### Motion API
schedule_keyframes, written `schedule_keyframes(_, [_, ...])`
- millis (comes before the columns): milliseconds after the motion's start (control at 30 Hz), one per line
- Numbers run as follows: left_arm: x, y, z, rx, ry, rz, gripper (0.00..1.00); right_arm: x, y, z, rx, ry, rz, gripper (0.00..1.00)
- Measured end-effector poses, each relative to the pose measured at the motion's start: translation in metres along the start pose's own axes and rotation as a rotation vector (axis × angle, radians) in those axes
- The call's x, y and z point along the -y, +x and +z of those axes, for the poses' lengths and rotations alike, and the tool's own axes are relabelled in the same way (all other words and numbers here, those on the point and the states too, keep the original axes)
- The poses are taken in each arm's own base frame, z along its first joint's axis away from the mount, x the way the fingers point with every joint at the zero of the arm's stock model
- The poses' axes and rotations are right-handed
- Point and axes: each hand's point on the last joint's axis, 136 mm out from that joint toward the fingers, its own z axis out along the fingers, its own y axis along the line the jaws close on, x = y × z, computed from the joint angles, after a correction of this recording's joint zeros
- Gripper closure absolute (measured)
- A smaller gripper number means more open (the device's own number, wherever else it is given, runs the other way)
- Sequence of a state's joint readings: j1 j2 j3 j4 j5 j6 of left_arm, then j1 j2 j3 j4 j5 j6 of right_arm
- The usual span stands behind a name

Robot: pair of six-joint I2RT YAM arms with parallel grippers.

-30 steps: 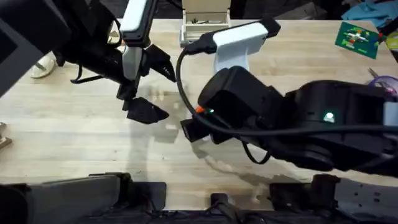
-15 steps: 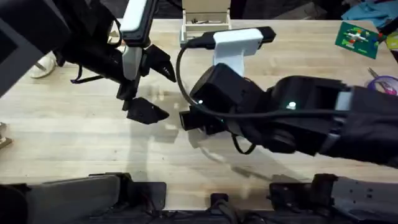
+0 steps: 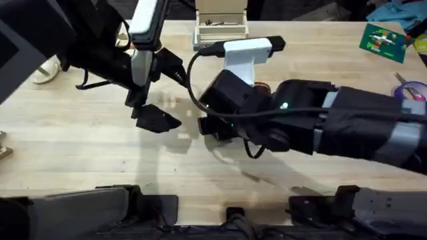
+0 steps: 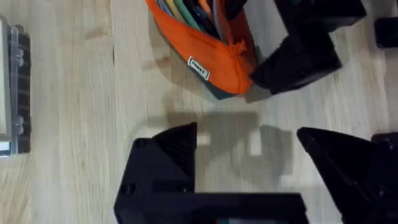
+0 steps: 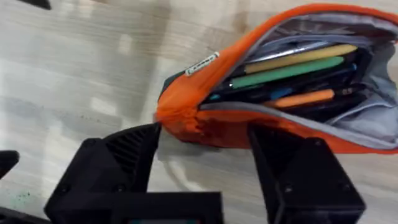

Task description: Unzip the bag, pick up the pens from the table one at a time and place them inside, then zip the bag closed.

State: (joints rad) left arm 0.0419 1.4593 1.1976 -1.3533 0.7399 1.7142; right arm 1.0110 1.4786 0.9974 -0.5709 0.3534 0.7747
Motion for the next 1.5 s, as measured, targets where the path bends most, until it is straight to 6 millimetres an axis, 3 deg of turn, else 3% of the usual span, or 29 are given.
schedule_keyframes(333, [0.000,0.000,0.000,0.000,0.000,0.000,0.007,-0.004,-0.004,0.000,0.013,-0.019,0.013,0.529])
schedule_keyframes(433, [0.000,0.000,0.000,0.000,0.000,0.000,0.007,-0.005,-0.004,0.000,0.012,-0.023,0.013,0.593])
schedule_keyframes(667, [0.000,0.000,0.000,0.000,0.000,0.000,0.007,-0.007,-0.004,0.000,0.010,-0.034,0.018,0.869])
schedule_keyframes(867, [0.000,0.000,0.000,0.000,0.000,0.000,0.007,-0.007,-0.004,0.000,0.010,-0.033,0.019,0.961])
schedule_keyframes(1367, [0.000,0.000,0.000,0.000,0.000,0.000,0.007,-0.003,-0.005,0.000,0.018,-0.014,0.016,0.970])
schedule_keyframes(1500, [0.000,0.000,0.000,0.000,0.000,0.000,0.008,-0.003,-0.010,-0.012,0.041,-0.037,0.020,0.970])
